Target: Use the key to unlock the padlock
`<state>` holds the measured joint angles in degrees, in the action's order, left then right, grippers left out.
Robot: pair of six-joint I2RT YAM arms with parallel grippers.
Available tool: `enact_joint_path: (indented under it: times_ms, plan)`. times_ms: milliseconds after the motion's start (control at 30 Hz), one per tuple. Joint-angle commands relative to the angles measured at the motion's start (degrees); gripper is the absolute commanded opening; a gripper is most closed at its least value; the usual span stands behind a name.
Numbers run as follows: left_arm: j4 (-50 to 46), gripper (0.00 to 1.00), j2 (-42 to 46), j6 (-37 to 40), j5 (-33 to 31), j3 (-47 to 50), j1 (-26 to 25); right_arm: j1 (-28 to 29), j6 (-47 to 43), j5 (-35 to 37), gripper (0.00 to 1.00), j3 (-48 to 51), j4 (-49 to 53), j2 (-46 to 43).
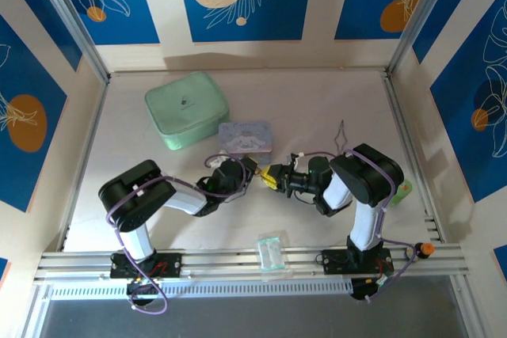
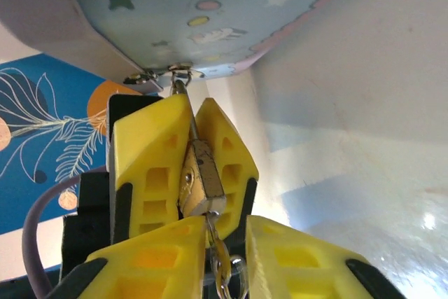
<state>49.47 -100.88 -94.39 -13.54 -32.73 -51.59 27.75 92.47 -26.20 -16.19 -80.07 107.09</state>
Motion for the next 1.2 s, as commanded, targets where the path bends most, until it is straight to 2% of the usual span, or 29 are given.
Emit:
enact_joint_path:
  times_ms: [0, 200, 333, 467, 700, 867, 1167]
  plan:
    - [3.8, 0.0, 1.29, 1.51, 1.69, -1.43, 0.08, -0.5, -1.48, 0.12, 0.3, 1.46, -0.1, -2.56]
    - [4.47, 0.0, 0.77, 1.4, 1.41, -1.09, 0.62, -0.33, -1.67, 0.26, 0.25, 2.83, 0.57, -3.64]
    - [4.62, 0.0, 0.53, 1.4, 1.4, -1.19, 0.7, 0.0, -1.67, 0.62, 0.14, 3.64, 0.11, -3.31]
    - [5.1, 0.0, 0.41, 1.35, 1.97, -1.17, 0.68, 0.59, -1.32, 0.07, 0.09, 2.12, -0.23, -1.94]
    - [5.34, 0.0, 0.61, 0.94, 3.08, -0.56, 0.03, 1.43, -0.82, 0.21, 0.04, -0.63, -0.25, -1.17]
    - [9.56, 0.0, -0.88, -0.66, 3.83, -0.47, -1.37, 1.78, -0.63, 0.61, 0.02, -2.04, -0.17, 0.36]
    - [10.02, 0.0, -0.91, -1.4, 4.72, -1.27, -3.25, 2.05, 0.43, 1.03, 0.02, -4.95, -0.26, 1.21]
